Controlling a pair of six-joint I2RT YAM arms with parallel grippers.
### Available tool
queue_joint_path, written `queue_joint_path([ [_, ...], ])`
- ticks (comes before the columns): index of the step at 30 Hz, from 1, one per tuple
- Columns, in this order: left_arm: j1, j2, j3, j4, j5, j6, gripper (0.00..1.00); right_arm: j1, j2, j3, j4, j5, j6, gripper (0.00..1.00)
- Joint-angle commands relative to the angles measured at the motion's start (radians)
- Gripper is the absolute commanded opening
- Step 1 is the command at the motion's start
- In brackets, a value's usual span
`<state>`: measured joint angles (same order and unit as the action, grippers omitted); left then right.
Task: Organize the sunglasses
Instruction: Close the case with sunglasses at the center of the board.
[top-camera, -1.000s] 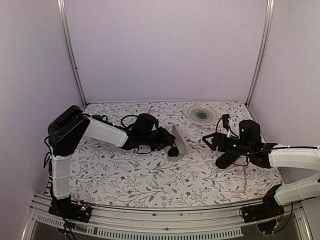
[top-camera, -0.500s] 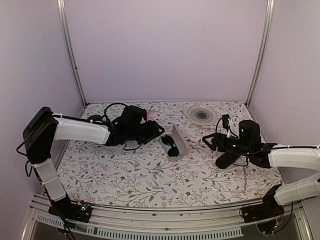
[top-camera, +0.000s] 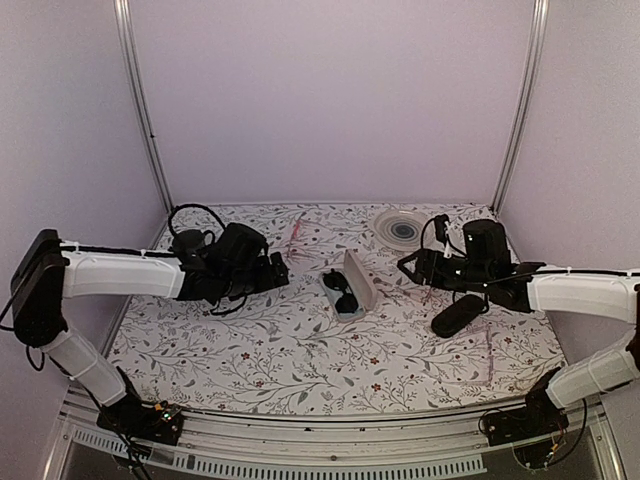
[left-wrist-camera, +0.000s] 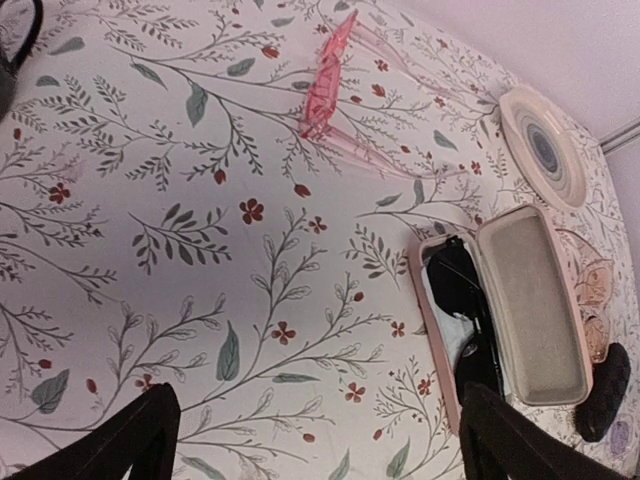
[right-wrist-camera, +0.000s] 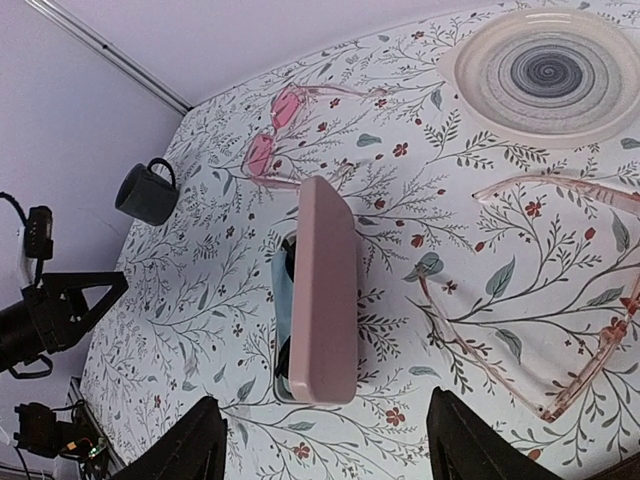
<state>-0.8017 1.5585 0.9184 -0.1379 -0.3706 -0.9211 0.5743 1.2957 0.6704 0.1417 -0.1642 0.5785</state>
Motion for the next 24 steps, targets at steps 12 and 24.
queue_joint_path([
  [12, 0.059, -0.028, -0.204, 0.309, 0.278, 0.138, 0.69, -0.008, 0.260, 0.338, -0.209, 0.037, 0.029, 0.67],
  [24, 0.080, 0.193, -0.139, 0.476, 0.540, 0.097, 0.41, -0.008, 0.410, 0.436, -0.171, -0.147, 0.066, 0.53],
])
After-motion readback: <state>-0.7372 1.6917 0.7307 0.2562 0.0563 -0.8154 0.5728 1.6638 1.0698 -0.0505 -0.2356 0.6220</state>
